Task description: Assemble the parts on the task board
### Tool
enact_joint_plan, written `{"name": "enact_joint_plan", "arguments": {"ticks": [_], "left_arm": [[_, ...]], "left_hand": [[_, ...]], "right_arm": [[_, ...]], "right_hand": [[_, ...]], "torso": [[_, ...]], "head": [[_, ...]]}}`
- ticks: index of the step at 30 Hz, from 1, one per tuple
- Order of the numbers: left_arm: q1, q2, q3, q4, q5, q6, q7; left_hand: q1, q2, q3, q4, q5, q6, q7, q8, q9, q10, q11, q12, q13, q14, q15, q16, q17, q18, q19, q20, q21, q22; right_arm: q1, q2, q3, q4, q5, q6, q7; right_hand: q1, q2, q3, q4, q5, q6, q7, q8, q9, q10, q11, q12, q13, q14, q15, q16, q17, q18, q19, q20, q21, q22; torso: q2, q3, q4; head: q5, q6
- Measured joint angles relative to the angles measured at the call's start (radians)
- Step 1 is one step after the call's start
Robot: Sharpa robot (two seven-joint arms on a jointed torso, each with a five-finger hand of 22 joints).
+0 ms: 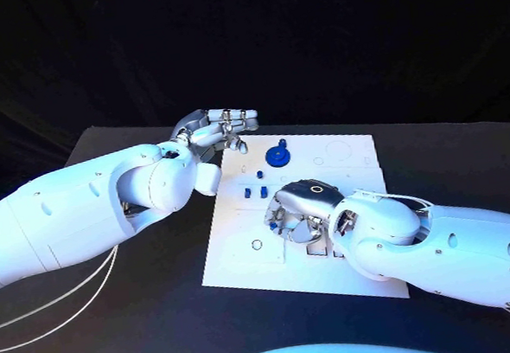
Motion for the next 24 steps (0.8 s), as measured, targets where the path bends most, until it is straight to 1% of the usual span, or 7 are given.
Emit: {"name": "enact_joint_plan", "arguments": {"ticks": [2, 5, 7, 10, 14, 19, 24], "left_arm": [[0.000, 0.000, 0.000, 0.000, -0.001, 0.000, -0.001], [0.000, 0.000, 0.000, 0.000, -0.001, 0.000, -0.001], [0.000, 0.000, 0.000, 0.000, -0.001, 0.000, -0.001], [0.000, 0.000, 0.000, 0.000, -0.002, 0.000, -0.002], [0.000, 0.000, 0.000, -0.001, -0.002, 0.000, -0.003], [0.000, -0.002, 0.000, -0.002, -0.003, 0.001, -0.005], [0.000, -0.007, 0.000, -0.002, -0.003, 0.001, -0.006]], "left_hand": [[0.000, 0.000, 0.000, 0.000, 0.000, 0.000, 0.000, 0.000, 0.000, 0.000, 0.000, 0.000, 0.000, 0.000, 0.000, 0.000, 0.000, 0.000, 0.000, 0.000, 0.000, 0.000], [0.000, 0.000, 0.000, 0.000, 0.000, 0.000, 0.000, 0.000, 0.000, 0.000, 0.000, 0.000, 0.000, 0.000, 0.000, 0.000, 0.000, 0.000, 0.000, 0.000, 0.000, 0.000], [0.000, 0.000, 0.000, 0.000, 0.000, 0.000, 0.000, 0.000, 0.000, 0.000, 0.000, 0.000, 0.000, 0.000, 0.000, 0.000, 0.000, 0.000, 0.000, 0.000, 0.000, 0.000], [0.000, 0.000, 0.000, 0.000, 0.000, 0.000, 0.000, 0.000, 0.000, 0.000, 0.000, 0.000, 0.000, 0.000, 0.000, 0.000, 0.000, 0.000, 0.000, 0.000, 0.000, 0.000], [0.000, 0.000, 0.000, 0.000, 0.000, 0.000, 0.000, 0.000, 0.000, -0.004, 0.004, 0.000, 0.000, 0.000, 0.000, 0.000, -0.001, 0.000, 0.000, 0.000, 0.000, 0.000], [0.000, 0.000, 0.000, 0.000, 0.000, -0.001, -0.001, 0.000, 0.000, -0.004, 0.004, 0.000, 0.000, 0.000, 0.000, 0.000, -0.001, 0.000, 0.000, 0.000, 0.000, 0.000], [0.000, 0.000, 0.000, 0.000, 0.000, -0.001, -0.002, 0.000, 0.000, -0.004, 0.004, 0.000, 0.001, 0.000, 0.000, 0.000, -0.001, 0.000, 0.000, 0.000, 0.000, 0.000]], "right_arm": [[0.000, -0.002, -0.001, 0.000, -0.002, -0.001, -0.002], [0.000, -0.004, -0.001, 0.002, -0.005, -0.006, -0.005], [0.000, -0.005, -0.001, 0.002, -0.008, -0.012, -0.008], [-0.001, -0.010, -0.002, 0.004, -0.011, -0.022, -0.013], [-0.002, -0.028, -0.003, 0.019, -0.014, -0.036, -0.019], [-0.001, -0.080, 0.000, 0.071, -0.017, -0.053, -0.025], [0.027, -0.161, 0.008, 0.136, -0.018, -0.060, -0.032]], "right_hand": [[-0.010, -0.010, -0.008, 0.003, 0.003, -0.017, 0.003, -0.010, -0.004, -0.018, 0.011, -0.012, -0.001, -0.001, 0.001, 0.000, 0.000, 0.000, -0.004, 0.004, -0.008, 0.000], [-0.026, -0.018, -0.015, 0.004, 0.004, -0.051, 0.020, -0.027, -0.012, -0.061, 0.025, -0.038, -0.017, 0.000, 0.015, 0.000, 0.000, 0.000, -0.011, 0.011, -0.026, 0.001], [-0.033, -0.025, -0.023, 0.007, 0.004, -0.067, 0.031, -0.031, -0.015, -0.089, 0.038, -0.044, -0.026, -0.003, 0.023, 0.000, 0.000, 0.000, -0.021, 0.021, -0.044, 0.001], [-0.039, -0.031, -0.040, 0.007, 0.004, -0.086, 0.039, -0.033, -0.020, -0.118, 0.049, -0.052, -0.031, -0.003, 0.029, -0.006, -0.003, 0.000, -0.030, 0.030, -0.070, -0.006], [-0.043, -0.035, -0.046, 0.006, 0.004, -0.100, 0.036, -0.033, -0.023, -0.127, 0.052, -0.053, -0.032, -0.003, 0.029, -0.010, -0.009, 0.000, -0.034, 0.034, -0.077, -0.011], [-0.043, -0.035, -0.061, 0.003, 0.004, -0.100, 0.036, -0.033, -0.023, -0.131, 0.049, -0.045, -0.032, -0.004, 0.029, -0.010, -0.009, 0.000, -0.034, 0.034, -0.081, -0.012], [-0.045, -0.037, -0.072, 0.006, 0.004, -0.093, 0.029, -0.033, -0.023, -0.134, 0.045, -0.035, -0.031, -0.003, 0.029, -0.010, -0.003, 0.000, -0.034, 0.034, -0.081, -0.011]], "torso": [[0.000, 0.0000, 0.0000], [0.000, 0.0000, 0.0000], [0.000, 0.0002, 0.0001], [0.000, 0.0003, 0.0002], [0.000, 0.0005, 0.0002], [0.000, 0.0004, 0.0003], [0.000, -0.0001, -0.0006]], "head": [[0.000, 0.000], [-0.001, 0.001], [-0.001, 0.002], [-0.002, 0.003], [-0.002, 0.005], [-0.004, 0.006], [-0.009, 0.011]]}}
